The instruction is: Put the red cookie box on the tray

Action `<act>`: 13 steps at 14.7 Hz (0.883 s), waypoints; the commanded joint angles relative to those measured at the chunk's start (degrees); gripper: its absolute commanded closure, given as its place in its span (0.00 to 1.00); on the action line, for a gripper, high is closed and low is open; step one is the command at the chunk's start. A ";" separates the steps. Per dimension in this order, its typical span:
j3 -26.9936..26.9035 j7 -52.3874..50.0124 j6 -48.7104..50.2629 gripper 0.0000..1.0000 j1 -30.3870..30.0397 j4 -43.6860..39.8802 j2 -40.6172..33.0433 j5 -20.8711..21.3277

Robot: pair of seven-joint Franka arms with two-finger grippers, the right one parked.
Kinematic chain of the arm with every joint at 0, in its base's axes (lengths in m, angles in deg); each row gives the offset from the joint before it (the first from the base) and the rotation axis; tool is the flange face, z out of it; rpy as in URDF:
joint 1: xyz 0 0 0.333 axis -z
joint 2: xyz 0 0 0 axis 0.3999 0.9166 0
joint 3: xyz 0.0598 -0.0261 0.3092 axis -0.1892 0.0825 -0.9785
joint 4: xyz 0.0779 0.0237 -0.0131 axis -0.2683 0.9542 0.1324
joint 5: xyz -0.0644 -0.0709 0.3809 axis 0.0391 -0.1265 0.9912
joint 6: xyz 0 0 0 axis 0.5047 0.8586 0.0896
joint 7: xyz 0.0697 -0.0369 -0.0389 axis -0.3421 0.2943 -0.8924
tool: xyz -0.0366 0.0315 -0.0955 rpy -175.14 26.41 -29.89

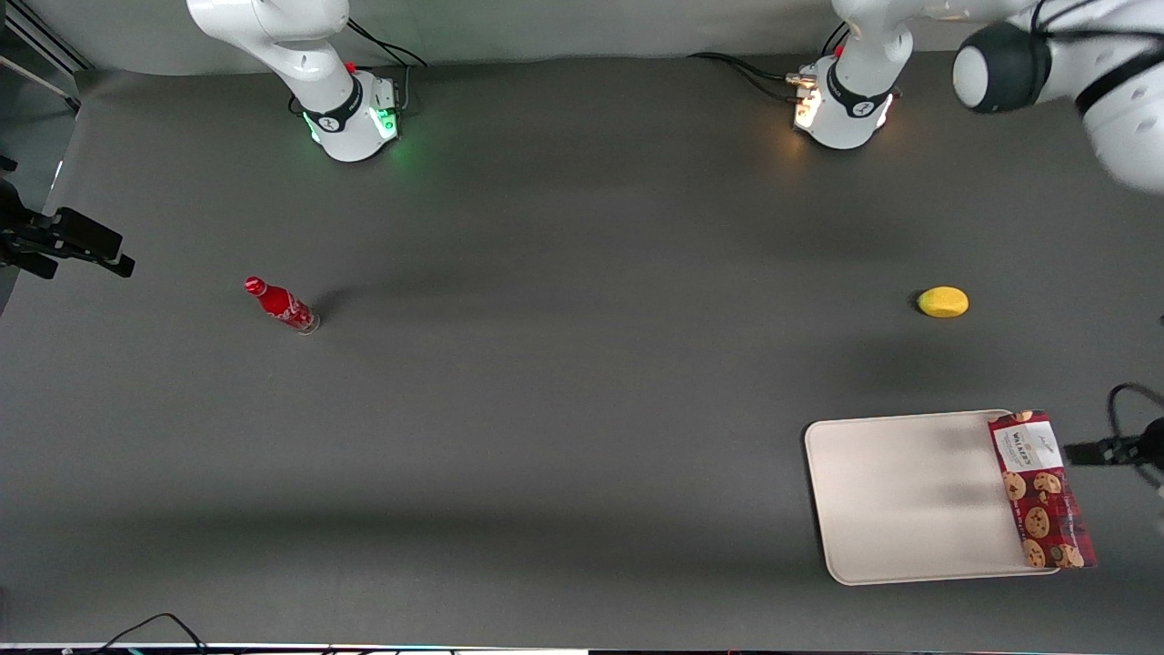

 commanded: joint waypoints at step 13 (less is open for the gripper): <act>14.68 -9.45 9.48 0.00 5.70 44.58 -52.94 3.83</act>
